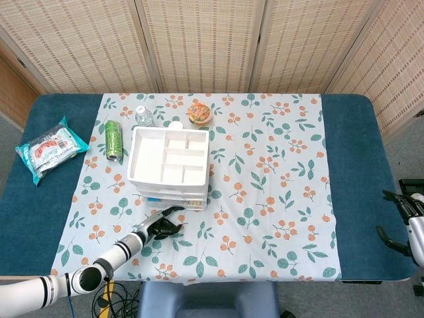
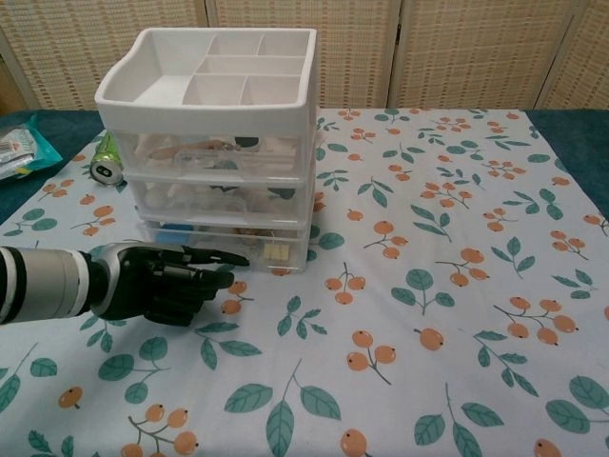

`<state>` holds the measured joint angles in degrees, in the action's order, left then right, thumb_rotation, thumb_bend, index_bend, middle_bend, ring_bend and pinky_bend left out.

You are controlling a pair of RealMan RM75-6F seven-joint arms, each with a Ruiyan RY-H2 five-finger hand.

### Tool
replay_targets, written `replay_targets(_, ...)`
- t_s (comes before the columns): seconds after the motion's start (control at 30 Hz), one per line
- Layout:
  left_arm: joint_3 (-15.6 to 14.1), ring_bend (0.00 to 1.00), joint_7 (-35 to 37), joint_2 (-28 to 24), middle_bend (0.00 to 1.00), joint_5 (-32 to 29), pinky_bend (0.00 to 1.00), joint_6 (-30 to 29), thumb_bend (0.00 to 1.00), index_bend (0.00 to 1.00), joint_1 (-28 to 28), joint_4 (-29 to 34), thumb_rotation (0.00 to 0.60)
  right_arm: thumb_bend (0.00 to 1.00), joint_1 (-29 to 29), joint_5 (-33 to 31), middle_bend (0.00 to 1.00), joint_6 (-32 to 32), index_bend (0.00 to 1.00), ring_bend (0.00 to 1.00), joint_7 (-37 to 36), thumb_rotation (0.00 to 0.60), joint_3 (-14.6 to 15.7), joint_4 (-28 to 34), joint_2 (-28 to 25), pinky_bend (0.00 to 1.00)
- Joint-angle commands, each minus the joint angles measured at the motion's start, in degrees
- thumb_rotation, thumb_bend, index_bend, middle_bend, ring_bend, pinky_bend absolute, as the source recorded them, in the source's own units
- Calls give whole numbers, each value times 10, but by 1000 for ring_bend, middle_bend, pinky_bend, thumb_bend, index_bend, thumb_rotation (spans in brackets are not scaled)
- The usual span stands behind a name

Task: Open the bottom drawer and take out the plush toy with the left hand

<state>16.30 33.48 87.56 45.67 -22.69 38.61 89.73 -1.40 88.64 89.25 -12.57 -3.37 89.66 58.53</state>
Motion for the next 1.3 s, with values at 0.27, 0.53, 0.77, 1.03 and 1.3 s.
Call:
replay_targets(0.27,-1,1000,3,-11,947,14,1000,11,448,187,-10,13,600,334,0,2,268,1,138,238,3,600,0,3,-1,223)
replay_targets(0.53,-3,1000,3,-21,943,28,1000,22,448,127,-16,27,600,334,1,3,268,2,138,238,3,600,1,4,-1,223)
replay_targets(0.77,-3,1000,1,-36,941,44,1000,18,448,0,-27,52,600,334,1,3,268,2,138,239,0,600,1,2,-1,223)
replay_targets(1.03,-7,1000,1,-59,937,57,1000,16,448,0,-38,80,600,334,0,4,268,1,138,243,-2,600,0,-2,1,223)
replay_targets(1.3,-28,1000,-58,-109,933,122,1000,-37,448,0,-56,145,600,334,0,4,268,0,138,243,-6,600,0,-5,3,223)
